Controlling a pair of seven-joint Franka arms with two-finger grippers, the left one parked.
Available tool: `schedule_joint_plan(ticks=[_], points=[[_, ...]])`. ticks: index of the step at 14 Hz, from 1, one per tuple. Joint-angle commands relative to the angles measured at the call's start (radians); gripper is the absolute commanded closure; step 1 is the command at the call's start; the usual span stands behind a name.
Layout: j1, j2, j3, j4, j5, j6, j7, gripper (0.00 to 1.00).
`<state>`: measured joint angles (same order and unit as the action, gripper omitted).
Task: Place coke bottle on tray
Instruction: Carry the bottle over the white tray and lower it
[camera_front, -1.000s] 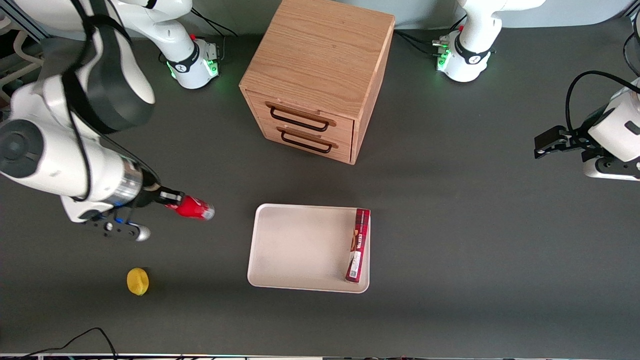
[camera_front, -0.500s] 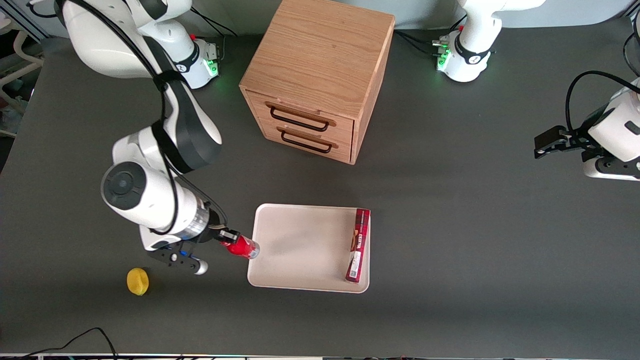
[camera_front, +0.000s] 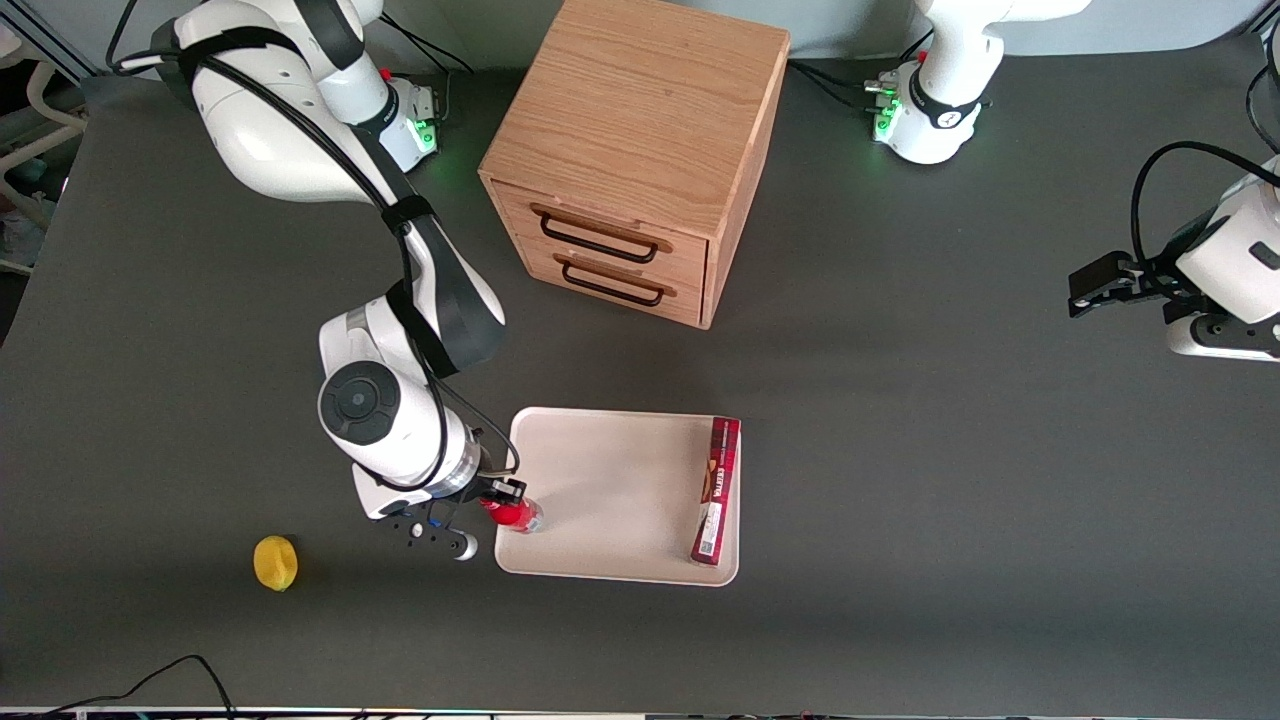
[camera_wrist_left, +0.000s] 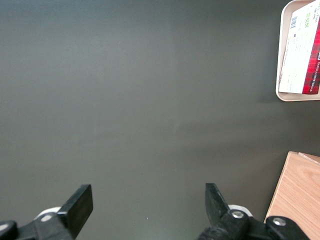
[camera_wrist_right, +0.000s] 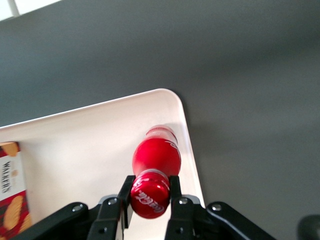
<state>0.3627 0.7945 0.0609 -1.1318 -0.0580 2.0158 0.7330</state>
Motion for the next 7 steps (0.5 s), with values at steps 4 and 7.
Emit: schedule_joint_plan(ticks=[4, 7], points=[[0.024, 0.038, -0.016, 0.041, -0.034, 0.034, 0.029, 1.00], [0.024, 0.042, -0.018, 0.041, -0.036, 0.038, 0.028, 0.00]])
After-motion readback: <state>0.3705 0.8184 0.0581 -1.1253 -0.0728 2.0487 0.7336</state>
